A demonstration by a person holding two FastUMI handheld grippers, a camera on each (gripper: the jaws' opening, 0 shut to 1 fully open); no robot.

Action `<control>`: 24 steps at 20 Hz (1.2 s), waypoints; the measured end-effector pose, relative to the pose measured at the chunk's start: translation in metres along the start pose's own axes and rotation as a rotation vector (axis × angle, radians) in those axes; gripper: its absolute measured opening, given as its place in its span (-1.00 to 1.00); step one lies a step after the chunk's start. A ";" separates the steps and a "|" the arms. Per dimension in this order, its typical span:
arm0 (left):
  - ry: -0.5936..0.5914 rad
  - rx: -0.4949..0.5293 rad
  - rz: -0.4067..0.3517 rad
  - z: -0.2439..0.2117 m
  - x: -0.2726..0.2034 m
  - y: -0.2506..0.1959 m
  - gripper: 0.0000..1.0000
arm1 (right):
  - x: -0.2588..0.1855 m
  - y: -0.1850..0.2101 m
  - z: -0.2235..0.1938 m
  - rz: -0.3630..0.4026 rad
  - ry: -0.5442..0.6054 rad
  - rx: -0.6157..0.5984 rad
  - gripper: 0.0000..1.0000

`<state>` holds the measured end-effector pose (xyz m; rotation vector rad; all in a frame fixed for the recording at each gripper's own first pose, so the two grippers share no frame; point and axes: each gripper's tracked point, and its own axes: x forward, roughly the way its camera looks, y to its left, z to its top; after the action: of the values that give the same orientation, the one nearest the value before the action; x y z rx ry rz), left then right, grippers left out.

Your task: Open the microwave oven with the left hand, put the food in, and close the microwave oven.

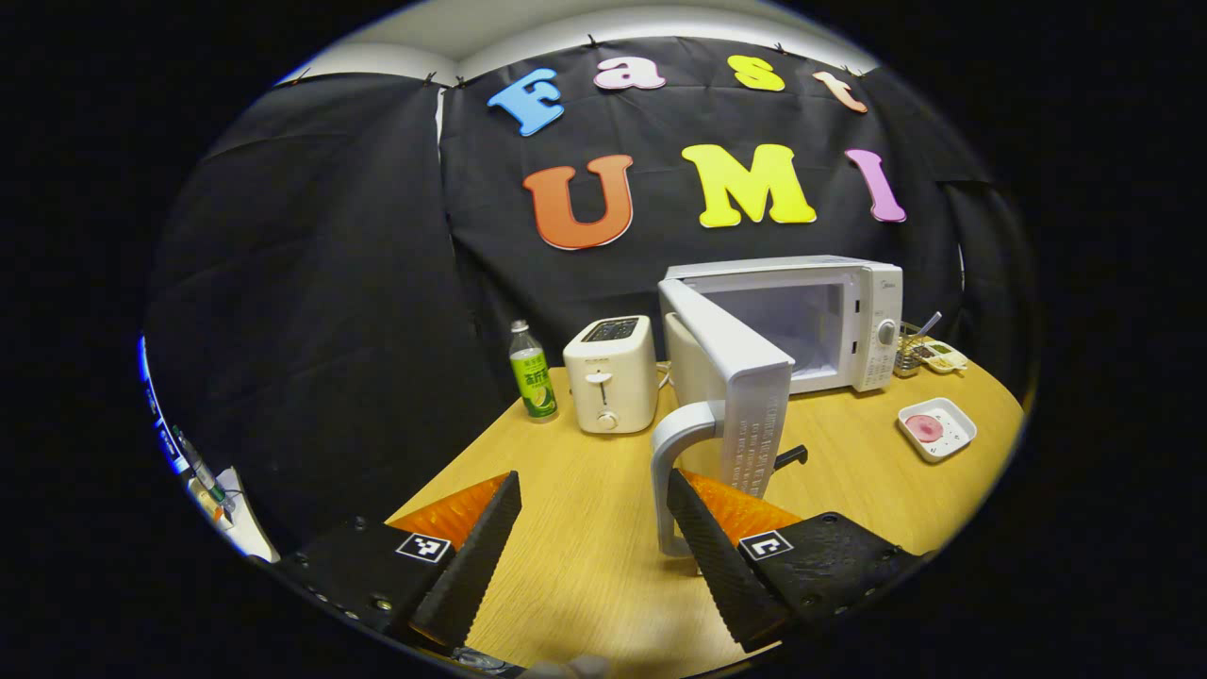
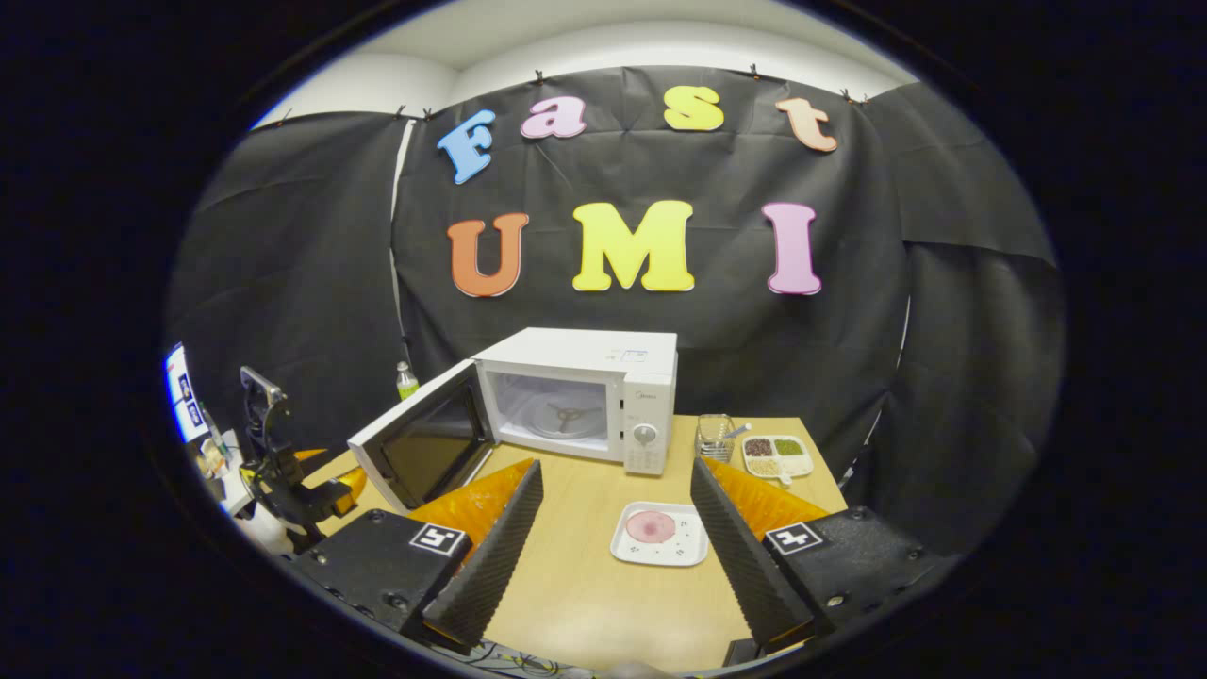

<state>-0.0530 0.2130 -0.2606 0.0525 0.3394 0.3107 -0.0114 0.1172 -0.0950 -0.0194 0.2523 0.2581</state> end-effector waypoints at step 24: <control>-0.106 -0.028 0.005 0.094 -0.100 -0.097 0.90 | 0.195 -0.126 -0.254 0.062 0.737 0.284 0.28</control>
<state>-0.0832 0.0896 -0.1503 0.0426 0.2297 0.3163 0.1410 0.0314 -0.3917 0.1784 1.0217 0.2671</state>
